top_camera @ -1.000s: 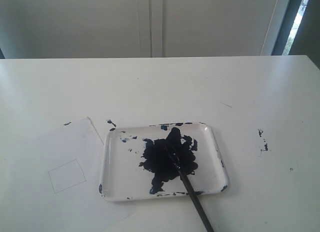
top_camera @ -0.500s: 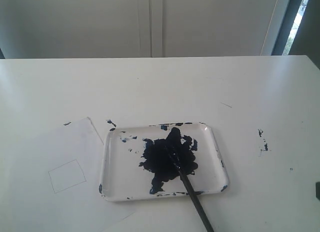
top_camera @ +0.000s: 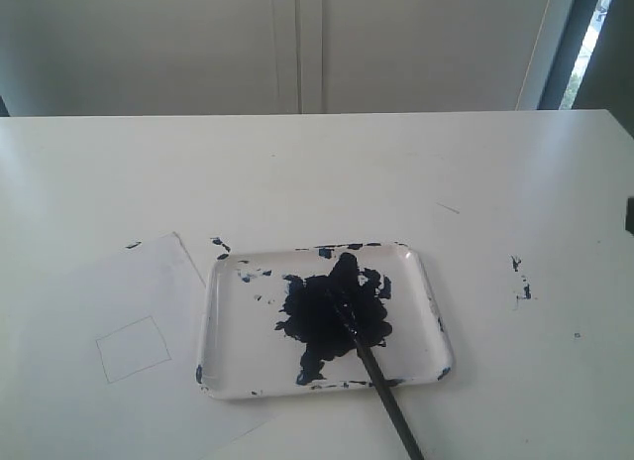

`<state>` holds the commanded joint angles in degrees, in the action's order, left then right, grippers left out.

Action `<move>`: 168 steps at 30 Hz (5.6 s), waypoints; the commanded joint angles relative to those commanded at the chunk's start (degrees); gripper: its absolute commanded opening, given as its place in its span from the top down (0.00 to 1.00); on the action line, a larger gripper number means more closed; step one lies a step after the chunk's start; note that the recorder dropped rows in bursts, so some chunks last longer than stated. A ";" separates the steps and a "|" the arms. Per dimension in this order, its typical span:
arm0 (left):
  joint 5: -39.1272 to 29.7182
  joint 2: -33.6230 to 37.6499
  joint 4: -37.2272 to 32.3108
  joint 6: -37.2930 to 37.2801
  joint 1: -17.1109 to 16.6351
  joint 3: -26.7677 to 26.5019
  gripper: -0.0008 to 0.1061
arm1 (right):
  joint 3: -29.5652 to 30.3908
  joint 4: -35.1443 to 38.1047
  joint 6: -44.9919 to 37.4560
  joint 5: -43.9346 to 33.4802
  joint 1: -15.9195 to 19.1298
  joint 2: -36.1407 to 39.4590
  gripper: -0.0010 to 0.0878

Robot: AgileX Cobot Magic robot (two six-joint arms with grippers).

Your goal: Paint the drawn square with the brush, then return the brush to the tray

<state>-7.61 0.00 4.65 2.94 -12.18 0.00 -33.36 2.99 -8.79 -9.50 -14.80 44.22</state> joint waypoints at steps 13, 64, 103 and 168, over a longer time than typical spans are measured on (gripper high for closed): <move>0.00 0.00 0.00 0.00 0.00 0.00 0.99 | -2.66 1.57 16.84 5.27 0.00 5.78 0.99; 0.00 0.00 0.00 0.00 0.00 0.00 0.99 | -17.96 17.49 -10.14 -36.57 -24.16 42.15 0.99; 0.00 0.00 0.00 0.00 0.00 0.00 0.99 | 0.08 17.45 -7.49 -23.18 -31.46 45.36 0.40; 0.00 0.00 0.00 0.00 0.00 0.00 0.99 | -25.41 -11.92 8.79 -60.46 -31.46 46.49 0.99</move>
<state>-7.61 0.00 4.65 2.94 -12.18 0.00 -58.77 -8.93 0.00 -69.96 -46.26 90.71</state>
